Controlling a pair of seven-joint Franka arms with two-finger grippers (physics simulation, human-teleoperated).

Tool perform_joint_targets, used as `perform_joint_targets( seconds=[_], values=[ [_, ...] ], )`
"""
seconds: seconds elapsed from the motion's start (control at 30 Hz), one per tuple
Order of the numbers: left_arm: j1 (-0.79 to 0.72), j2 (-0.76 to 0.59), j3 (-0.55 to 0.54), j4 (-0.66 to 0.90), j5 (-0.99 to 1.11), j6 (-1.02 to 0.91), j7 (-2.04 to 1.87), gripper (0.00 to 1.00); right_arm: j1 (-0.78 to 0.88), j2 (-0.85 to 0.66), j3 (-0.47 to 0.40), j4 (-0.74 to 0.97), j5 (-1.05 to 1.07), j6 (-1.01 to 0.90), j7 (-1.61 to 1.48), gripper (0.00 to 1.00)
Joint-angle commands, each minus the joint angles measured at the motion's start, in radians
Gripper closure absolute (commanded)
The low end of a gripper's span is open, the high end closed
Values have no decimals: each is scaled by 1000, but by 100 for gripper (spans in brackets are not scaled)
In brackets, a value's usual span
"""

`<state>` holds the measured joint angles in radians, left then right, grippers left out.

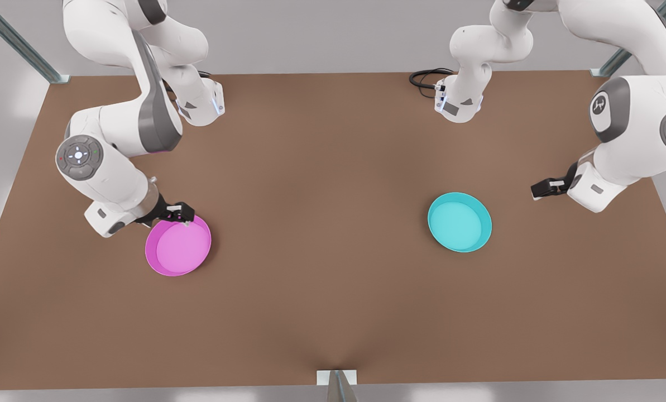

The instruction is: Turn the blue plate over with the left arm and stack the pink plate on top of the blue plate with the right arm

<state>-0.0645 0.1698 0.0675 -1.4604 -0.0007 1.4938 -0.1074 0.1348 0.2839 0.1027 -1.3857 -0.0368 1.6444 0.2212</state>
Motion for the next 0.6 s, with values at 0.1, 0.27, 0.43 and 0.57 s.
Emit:
perform_joint_targets(
  seconds=[0.1, 0.27, 0.43, 0.57],
  values=[
    [63, 62, -40, -11, -19, -72, 54, 0, 11, 1, 2, 4, -5, 0, 4, 0],
    [219, 131, -63, -296, -182, 221, 414, 0, 25, 29, 2, -13, 0, -47, 4, 0],
    [233, 123, -63, -610, -375, 625, 561, 0, 52, 27, 3, -13, 2, -110, 4, 0],
    [233, 180, -64, -617, -452, 634, 611, 0, 65, 27, 3, -13, 18, -138, 7, 0]
  ],
)
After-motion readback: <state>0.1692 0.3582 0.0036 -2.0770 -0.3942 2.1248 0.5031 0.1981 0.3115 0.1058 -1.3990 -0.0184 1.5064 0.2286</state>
